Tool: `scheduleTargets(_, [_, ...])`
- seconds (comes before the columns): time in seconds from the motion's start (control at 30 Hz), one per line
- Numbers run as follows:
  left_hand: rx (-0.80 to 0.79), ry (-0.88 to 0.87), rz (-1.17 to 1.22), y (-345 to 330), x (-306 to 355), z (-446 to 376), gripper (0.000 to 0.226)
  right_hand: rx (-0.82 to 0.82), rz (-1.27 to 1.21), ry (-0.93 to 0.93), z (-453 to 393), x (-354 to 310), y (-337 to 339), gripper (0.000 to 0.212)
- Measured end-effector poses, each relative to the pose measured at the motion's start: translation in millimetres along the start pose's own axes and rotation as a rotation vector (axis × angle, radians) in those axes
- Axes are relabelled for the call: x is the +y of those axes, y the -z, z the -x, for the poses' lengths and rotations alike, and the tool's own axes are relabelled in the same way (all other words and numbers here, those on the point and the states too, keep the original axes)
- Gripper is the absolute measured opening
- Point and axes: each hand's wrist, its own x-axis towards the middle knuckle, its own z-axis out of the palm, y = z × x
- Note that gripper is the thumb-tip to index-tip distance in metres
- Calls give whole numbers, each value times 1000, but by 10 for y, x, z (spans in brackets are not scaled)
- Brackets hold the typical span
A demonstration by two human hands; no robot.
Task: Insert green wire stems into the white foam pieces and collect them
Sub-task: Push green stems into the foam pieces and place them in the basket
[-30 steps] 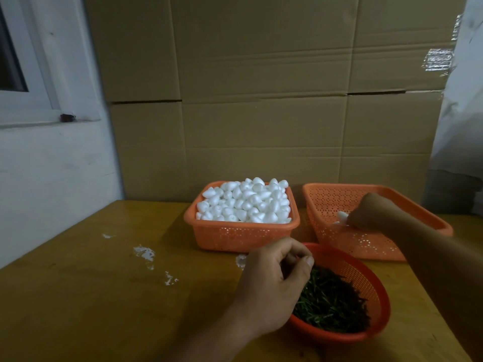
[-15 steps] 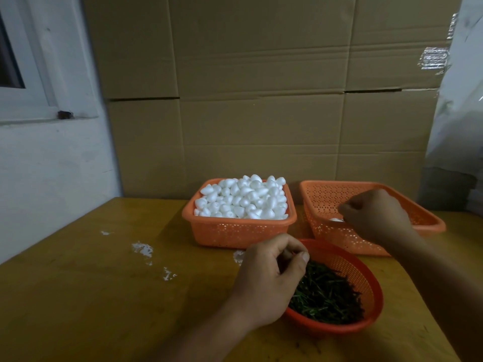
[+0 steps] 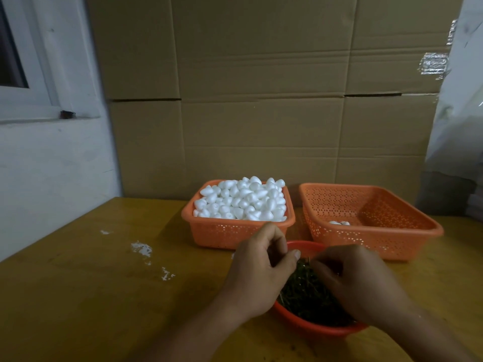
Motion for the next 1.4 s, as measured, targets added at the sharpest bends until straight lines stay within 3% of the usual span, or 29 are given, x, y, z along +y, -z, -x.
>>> scheduleTargets(0.17, [-22,108,-118,289,-106,-298,21,-30,43,12,23,-26,-29,12])
scheduleTargets(0.37, [-23,180,-581,868,-324,-922,35,79,38,-30,36,-53,15,13])
scheduleTargets(0.47, [-171,257,-762,1083,-483,-1151,46,65,53,-37,46,-64,8,15])
scheduleTargets(0.67, [-413,315,-978,1147,-709,-1341,43,45,81,-40,58,-82,-9,15])
scheduleTargets(0.8, [-405,317,-1039,1112,-794,-1389,22,33,88,-41,54,-76,-14,17])
scheduleTargets(1.1, [-390,317,-1011,1147,-858,-1413,26,29,105,-36,56,-62,-32,19])
scheduleTargets(1.4, [-186,200,-858,1083,-713,-1236,21,17,125,-40,67,-73,-47,20])
